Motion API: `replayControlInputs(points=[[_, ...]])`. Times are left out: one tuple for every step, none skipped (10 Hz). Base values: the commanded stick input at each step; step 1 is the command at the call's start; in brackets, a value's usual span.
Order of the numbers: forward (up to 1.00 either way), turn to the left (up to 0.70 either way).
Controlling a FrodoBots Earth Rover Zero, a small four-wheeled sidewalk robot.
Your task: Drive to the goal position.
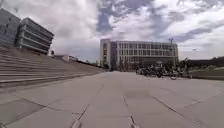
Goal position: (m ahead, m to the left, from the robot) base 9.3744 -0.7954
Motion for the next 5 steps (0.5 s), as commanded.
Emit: replayControlInputs(points=[[0.7,0.0],[0.7,0.0],[0.7,0.0],[0.7,0.0],[0.7,0.0]])
